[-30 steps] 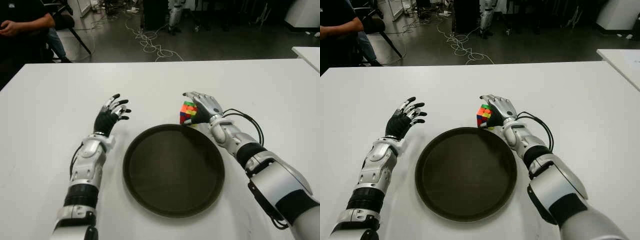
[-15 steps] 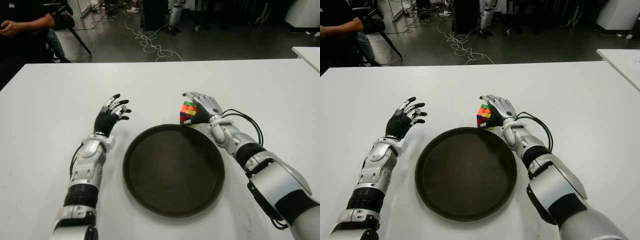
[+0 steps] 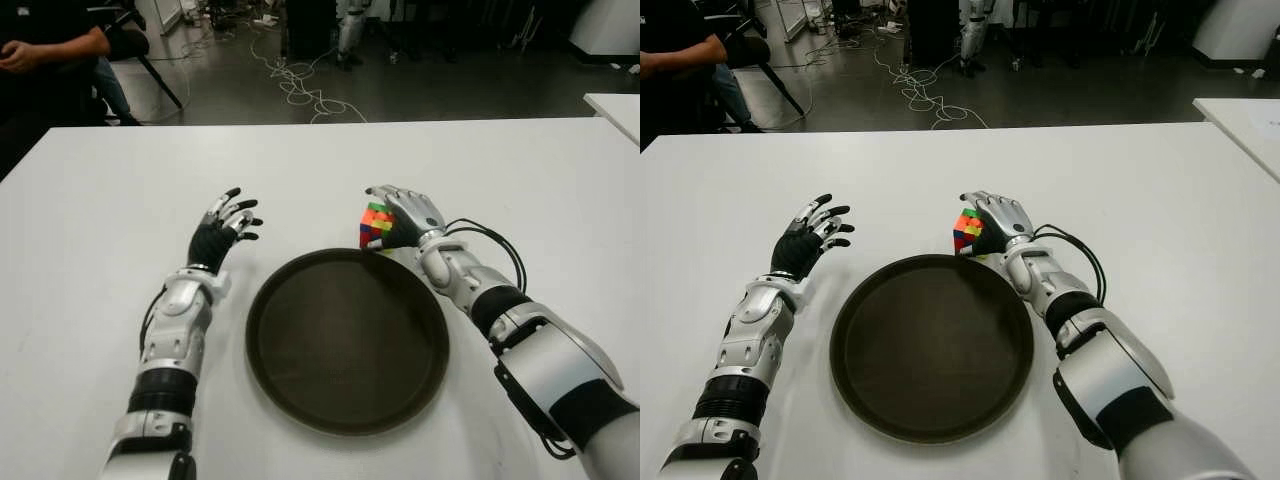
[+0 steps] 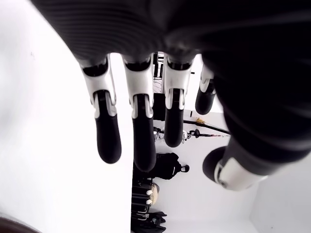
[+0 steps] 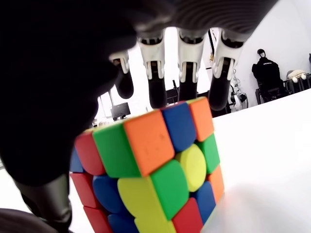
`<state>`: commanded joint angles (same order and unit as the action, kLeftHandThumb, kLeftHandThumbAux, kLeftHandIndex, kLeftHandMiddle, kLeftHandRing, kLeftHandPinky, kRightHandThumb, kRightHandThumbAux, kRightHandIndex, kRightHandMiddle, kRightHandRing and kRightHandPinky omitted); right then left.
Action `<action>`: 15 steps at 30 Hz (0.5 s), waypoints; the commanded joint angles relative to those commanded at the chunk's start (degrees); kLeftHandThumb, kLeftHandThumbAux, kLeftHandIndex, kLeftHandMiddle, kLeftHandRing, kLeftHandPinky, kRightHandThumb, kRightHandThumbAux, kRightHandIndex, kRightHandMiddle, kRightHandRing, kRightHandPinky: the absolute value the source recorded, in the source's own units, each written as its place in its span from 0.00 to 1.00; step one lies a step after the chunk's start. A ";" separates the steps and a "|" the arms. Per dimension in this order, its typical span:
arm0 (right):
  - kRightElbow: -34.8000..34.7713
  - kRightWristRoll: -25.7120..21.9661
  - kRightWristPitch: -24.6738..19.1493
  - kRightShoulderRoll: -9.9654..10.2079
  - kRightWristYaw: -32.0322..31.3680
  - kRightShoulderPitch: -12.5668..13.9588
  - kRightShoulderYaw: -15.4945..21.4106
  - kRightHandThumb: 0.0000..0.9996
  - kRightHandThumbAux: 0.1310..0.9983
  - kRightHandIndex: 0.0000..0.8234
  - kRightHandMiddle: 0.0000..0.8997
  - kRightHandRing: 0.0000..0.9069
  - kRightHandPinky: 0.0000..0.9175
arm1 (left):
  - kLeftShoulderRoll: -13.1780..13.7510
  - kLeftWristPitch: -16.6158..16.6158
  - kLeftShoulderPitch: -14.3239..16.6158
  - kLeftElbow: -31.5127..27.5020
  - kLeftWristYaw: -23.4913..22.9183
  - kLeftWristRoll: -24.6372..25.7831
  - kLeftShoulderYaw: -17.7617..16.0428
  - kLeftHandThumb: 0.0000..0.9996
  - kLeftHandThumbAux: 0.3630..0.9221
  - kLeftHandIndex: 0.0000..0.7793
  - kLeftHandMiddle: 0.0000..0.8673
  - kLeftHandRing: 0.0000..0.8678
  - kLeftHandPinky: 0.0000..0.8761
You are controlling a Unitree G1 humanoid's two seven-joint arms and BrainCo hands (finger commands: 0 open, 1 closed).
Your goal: Pick up the Rubik's Cube and put it in the plate
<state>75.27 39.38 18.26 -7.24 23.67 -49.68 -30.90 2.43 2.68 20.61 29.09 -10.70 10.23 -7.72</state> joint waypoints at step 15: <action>0.68 -0.62 -1.29 0.23 -1.62 0.07 0.87 0.00 0.72 0.24 0.24 0.25 0.26 | 0.01 0.46 -0.02 0.24 -0.22 -0.04 0.03 0.68 0.54 0.12 0.28 0.42 0.49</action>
<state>75.95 38.76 16.97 -7.01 22.05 -49.61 -30.03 2.44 3.14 20.59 29.33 -10.92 10.19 -7.70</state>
